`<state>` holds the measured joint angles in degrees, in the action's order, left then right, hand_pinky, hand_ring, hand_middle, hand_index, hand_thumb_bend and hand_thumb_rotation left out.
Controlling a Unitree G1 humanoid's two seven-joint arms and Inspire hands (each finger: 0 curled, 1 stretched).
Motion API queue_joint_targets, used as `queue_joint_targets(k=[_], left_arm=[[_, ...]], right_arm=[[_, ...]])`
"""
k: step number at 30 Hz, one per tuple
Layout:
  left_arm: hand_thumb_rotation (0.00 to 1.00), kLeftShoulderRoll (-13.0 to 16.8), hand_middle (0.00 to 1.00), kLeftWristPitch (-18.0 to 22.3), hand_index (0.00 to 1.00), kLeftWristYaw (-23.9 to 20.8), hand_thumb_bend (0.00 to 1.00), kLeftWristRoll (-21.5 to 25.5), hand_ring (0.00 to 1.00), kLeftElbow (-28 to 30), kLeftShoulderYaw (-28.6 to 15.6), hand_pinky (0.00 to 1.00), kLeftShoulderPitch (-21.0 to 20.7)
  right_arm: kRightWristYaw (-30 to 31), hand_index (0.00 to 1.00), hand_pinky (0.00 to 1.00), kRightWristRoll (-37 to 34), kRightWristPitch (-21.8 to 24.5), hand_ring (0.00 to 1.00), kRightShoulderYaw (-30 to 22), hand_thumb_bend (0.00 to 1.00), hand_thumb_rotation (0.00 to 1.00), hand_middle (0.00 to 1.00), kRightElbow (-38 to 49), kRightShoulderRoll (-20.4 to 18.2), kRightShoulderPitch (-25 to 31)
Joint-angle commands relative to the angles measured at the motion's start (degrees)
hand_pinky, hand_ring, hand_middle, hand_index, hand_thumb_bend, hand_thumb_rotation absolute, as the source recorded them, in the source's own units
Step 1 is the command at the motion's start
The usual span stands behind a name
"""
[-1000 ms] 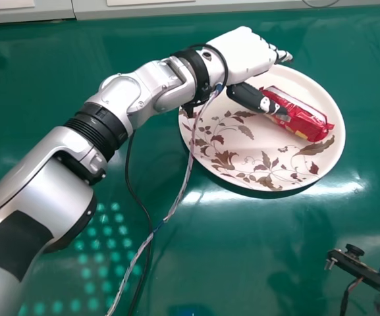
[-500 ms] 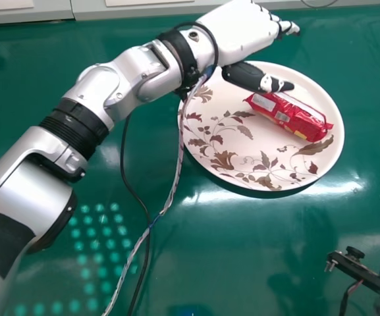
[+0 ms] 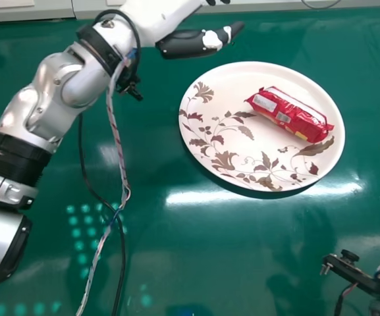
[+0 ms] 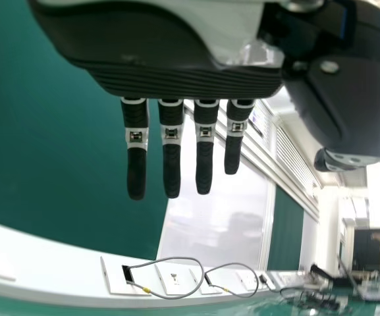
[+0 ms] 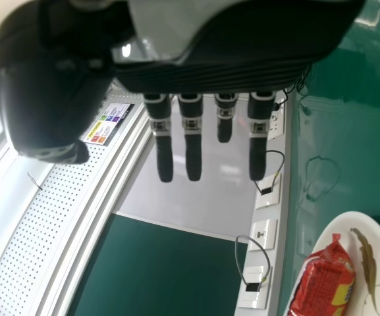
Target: Pick up biscuit and place it in the plate
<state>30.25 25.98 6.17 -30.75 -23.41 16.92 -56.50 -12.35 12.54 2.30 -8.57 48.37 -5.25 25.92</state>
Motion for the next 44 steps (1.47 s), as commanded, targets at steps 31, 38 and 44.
queue_joint_targets(k=[31,38,44], left_arm=[[0.55,-12.4,0.74,-11.7,0.81,1.6,0.41,31.9,0.73,36.0,-24.8,0.68,50.8],[0.49,-16.7,0.73,-8.4,0.81,-0.4,0.33,31.5,0.72,35.4,-24.3,0.71,53.6],[0.49,-18.7,0.72,-7.5,0.79,-1.3,0.32,30.9,0.69,35.0,-23.9,0.7,54.3]], right_arm=[[-0.6,0.77,0.7,-2.0,-1.9,0.79,-2.0,0.68,0.34,0.8,-5.7,1.0,-5.6],[-0.1,0.76,0.69,-3.6,-2.5,0.78,-3.4,0.67,0.32,0.79,-6.8,1.6,-7.0],[0.2,0.76,0.68,-3.9,-3.8,0.77,-3.9,0.68,0.34,0.78,-8.1,2.4,-7.4]])
